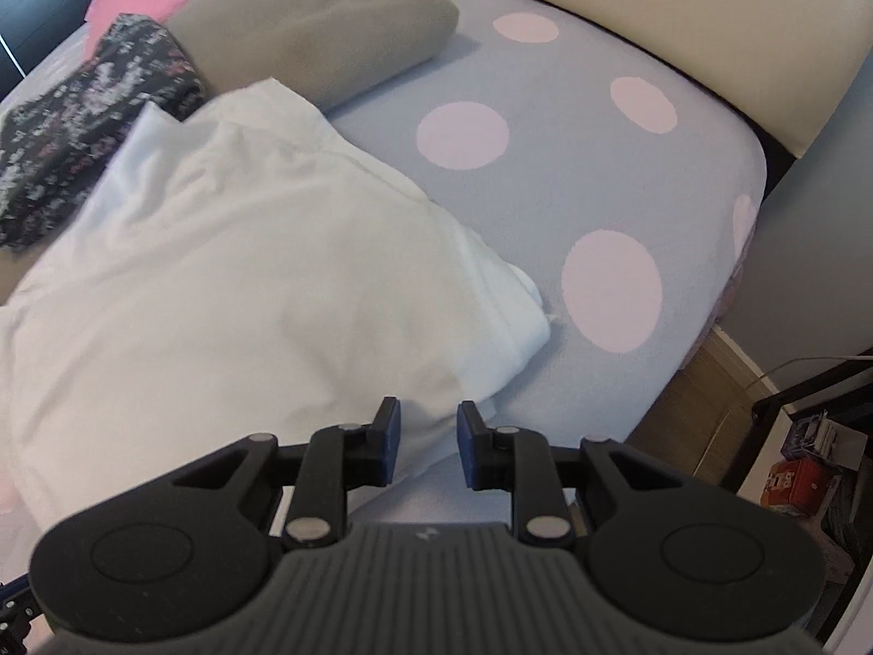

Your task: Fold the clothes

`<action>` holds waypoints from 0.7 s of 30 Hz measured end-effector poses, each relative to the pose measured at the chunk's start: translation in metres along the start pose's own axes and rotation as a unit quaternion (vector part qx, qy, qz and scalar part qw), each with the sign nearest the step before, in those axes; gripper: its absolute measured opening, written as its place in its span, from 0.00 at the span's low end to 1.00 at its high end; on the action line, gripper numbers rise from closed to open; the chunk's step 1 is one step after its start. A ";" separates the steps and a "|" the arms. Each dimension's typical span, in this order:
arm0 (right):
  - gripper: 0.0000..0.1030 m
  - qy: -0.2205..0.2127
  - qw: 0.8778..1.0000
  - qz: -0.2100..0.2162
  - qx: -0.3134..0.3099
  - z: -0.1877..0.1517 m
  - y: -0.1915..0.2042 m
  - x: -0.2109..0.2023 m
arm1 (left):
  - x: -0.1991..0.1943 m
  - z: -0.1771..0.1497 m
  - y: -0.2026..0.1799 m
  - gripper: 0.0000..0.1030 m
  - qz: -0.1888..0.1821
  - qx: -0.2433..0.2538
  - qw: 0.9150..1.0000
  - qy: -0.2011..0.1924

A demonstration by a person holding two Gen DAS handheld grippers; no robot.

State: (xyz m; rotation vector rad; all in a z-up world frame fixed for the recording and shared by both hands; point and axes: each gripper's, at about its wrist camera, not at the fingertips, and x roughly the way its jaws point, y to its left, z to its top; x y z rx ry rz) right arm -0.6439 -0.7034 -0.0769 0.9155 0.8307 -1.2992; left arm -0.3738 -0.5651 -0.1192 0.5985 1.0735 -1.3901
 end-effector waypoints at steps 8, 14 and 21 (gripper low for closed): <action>0.26 -0.031 0.999 0.018 -0.007 -0.013 0.046 -0.054 | -0.078 -0.020 -0.009 0.23 0.043 0.044 0.991 -0.115; 0.34 -0.099 0.993 0.064 -0.020 -0.042 0.107 -0.117 | -0.129 -0.017 -0.001 0.40 0.066 0.042 0.982 -0.171; 0.42 -0.165 0.985 0.038 -0.008 -0.109 0.134 -0.143 | -0.162 -0.023 0.022 0.53 0.082 0.033 0.973 -0.213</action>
